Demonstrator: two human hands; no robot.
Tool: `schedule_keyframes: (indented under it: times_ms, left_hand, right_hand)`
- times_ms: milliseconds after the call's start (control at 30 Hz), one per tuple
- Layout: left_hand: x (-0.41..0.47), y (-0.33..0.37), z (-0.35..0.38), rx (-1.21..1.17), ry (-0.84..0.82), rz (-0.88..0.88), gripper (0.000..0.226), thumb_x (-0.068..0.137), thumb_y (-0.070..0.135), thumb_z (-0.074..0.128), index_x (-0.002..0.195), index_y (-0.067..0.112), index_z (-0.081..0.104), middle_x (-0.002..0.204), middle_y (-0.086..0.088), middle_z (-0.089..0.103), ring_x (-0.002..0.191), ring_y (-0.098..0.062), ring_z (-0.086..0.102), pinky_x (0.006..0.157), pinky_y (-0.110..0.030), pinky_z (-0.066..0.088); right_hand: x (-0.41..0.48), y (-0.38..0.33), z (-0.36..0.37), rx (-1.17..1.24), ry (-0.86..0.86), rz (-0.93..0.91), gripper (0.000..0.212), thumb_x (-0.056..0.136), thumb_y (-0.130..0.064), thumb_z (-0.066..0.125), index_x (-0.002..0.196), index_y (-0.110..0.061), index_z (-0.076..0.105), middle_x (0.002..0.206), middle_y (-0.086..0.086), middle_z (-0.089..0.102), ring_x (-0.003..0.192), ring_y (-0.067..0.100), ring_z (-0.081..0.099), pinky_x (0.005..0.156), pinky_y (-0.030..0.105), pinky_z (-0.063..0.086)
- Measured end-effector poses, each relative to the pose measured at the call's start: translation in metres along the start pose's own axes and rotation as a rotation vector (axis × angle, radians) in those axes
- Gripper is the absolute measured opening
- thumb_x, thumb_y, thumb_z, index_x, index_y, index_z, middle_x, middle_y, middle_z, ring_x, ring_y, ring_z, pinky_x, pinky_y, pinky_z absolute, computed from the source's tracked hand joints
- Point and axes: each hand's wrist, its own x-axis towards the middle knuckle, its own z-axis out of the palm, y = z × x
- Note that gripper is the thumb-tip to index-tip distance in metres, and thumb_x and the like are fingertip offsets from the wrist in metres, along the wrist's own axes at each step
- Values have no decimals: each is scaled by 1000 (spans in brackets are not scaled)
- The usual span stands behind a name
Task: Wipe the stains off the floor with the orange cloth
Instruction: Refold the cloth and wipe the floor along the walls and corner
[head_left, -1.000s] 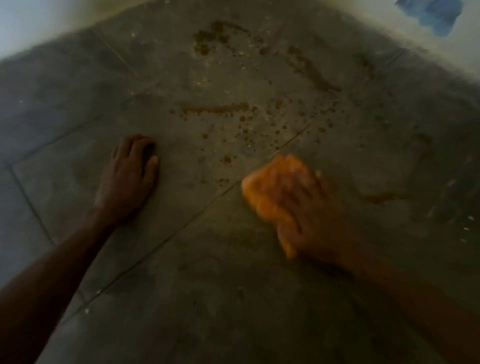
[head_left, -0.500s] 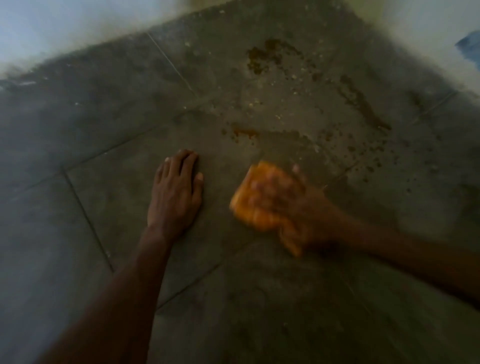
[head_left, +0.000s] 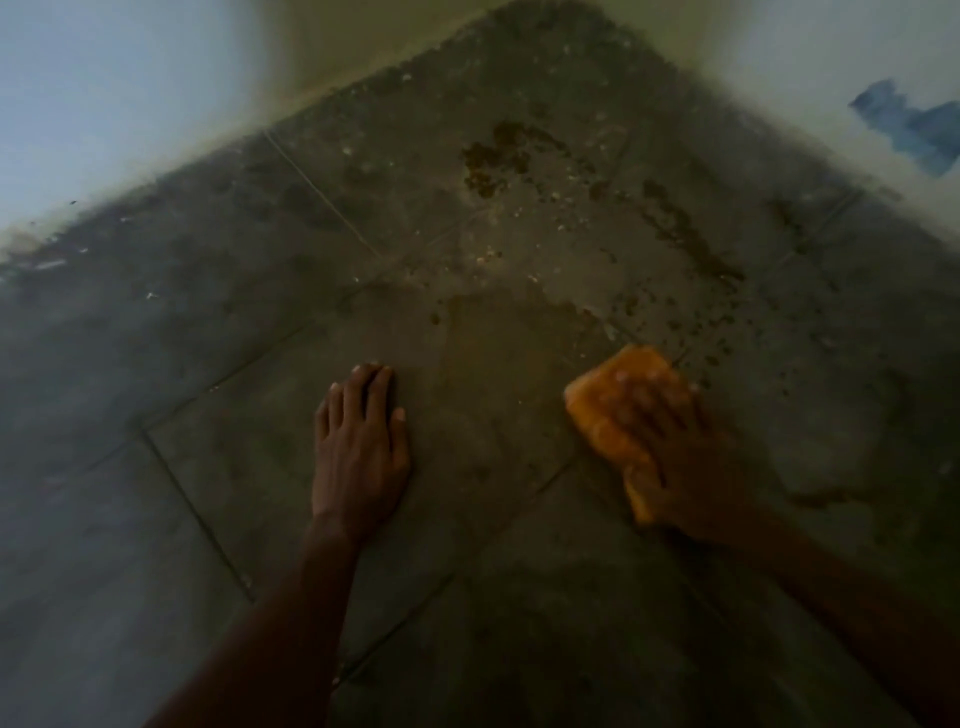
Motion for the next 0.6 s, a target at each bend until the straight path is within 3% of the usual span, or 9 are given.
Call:
schedule_keyframes:
  times_ms: [100, 167, 233, 333, 467, 533, 600]
  left_hand:
    - [1, 0, 2, 5, 8, 7, 48, 100, 34, 35, 146, 19, 34, 151, -6, 33, 138, -33, 34, 118, -45, 24]
    - [1, 0, 2, 6, 16, 11, 49, 99, 35, 34, 146, 19, 35, 150, -6, 34, 137, -34, 35, 117, -46, 24]
    - [0, 0, 2, 5, 28, 8, 50, 99, 36, 32, 145, 18, 35, 150, -6, 34, 137, -34, 35, 117, -46, 24]
    - [1, 1, 2, 4, 42, 22, 50, 98, 36, 33, 144, 17, 38, 148, -7, 36, 135, -33, 36, 116, -47, 25]
    - [1, 1, 1, -13, 50, 32, 51, 97, 35, 34, 144, 15, 38, 148, -9, 36, 135, -32, 35, 117, -46, 24]
    - [0, 1, 1, -21, 49, 36, 52, 97, 35, 34, 144, 14, 38, 148, -10, 36, 135, -33, 35, 116, -48, 24]
    - [0, -2, 3, -20, 51, 24, 52, 97, 37, 33, 144, 14, 38, 148, -11, 36, 135, -35, 34, 115, -49, 25]
  right_hand:
    - [52, -1, -2, 110, 39, 523, 72, 92, -53, 15, 159, -24, 12, 166, 11, 15, 151, 39, 9, 116, 67, 16]
    - [88, -39, -9, 239, 36, 698, 76, 91, -58, 3, 158, -23, 6, 166, 12, 5, 152, 39, 1, 117, 67, 9]
    - [96, -91, -6, 241, 54, 544, 72, 95, -55, 12, 158, -22, 11, 165, 13, 10, 152, 40, 6, 117, 67, 9]
    - [57, -144, -8, 192, 83, 149, 64, 97, -47, 34, 157, -25, 23, 166, 6, 16, 152, 35, 13, 116, 64, 16]
    - [-6, -117, -13, 151, 23, -102, 65, 95, -48, 41, 156, -34, 23, 166, -5, 14, 154, 25, 9, 119, 59, 15]
    - [-15, -60, -4, 98, -4, -11, 61, 96, -44, 35, 155, -33, 27, 165, -1, 19, 153, 30, 13, 117, 63, 18]
    - [-8, 12, 2, 107, -10, 288, 59, 97, -42, 25, 155, -32, 25, 165, 5, 20, 152, 36, 14, 115, 64, 21]
